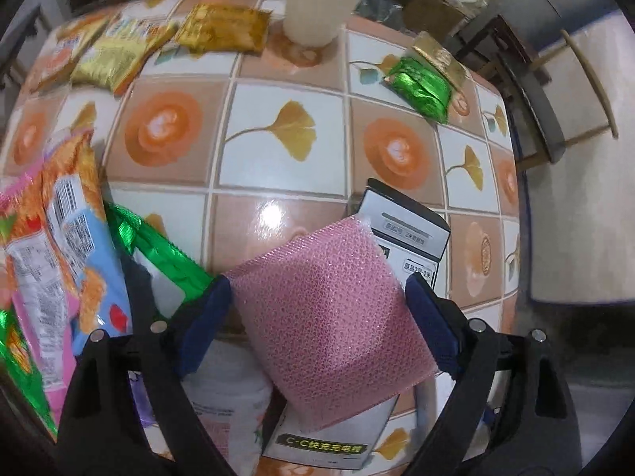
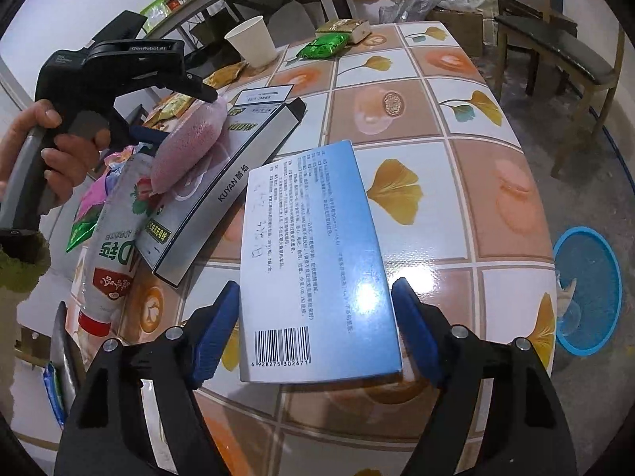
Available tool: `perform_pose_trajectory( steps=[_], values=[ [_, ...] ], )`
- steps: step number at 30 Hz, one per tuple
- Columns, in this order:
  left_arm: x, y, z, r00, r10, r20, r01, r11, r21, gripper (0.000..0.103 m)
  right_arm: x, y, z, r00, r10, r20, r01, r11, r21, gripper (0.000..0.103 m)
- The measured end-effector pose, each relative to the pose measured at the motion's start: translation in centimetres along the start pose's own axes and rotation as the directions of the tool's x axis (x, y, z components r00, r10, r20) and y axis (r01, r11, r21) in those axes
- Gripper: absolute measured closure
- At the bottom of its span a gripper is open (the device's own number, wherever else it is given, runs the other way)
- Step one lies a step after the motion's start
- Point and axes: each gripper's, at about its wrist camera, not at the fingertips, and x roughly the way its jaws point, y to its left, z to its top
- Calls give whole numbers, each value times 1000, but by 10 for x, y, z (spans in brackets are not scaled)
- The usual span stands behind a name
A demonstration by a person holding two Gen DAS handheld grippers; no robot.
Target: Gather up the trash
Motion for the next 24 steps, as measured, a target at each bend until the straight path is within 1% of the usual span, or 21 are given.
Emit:
perform_pose_trajectory(
  steps=[2,5,8,12,16,18,20,21,22,24],
  values=[
    [-1,-11,-3,999,33,17,-34,997,69,18,0,0,0,1000,-1,3,1,1000,-3,28],
    [-4,-24,-7,999,37,37,-41,992,117,21,0,-2,0,1000,5,6,-5,1000,-4,28],
    [-10,-41,-17,998,27,59,-37,984,175,24,-1,-5,0,1000,8,6,-8,1000,3,28],
    [-19,-67,-41,997,2,83,-25,959,281,24,-5,-10,-2,1000,5,5,-5,1000,12,28],
    [-24,-82,-68,995,-35,97,1,941,338,24,-11,-18,-7,1000,8,4,-8,1000,30,28],
    [-29,-83,-76,991,-41,126,-4,942,336,22,-15,-23,-9,1000,6,4,-6,999,43,28],
    [-36,-82,-83,984,-47,175,-10,950,313,21,-17,-26,-12,1000,5,5,-5,999,52,28],
    [-39,-80,-84,981,-57,188,-1,956,293,19,-19,-29,-12,1000,1,7,-2,998,56,28],
    [-41,-78,-84,978,-69,196,14,963,270,19,-20,-30,-13,1000,-2,7,1,998,58,28],
    [-43,-72,-83,973,-109,203,68,977,200,19,-21,-32,-13,1000,-2,6,2,998,61,28]
  ],
)
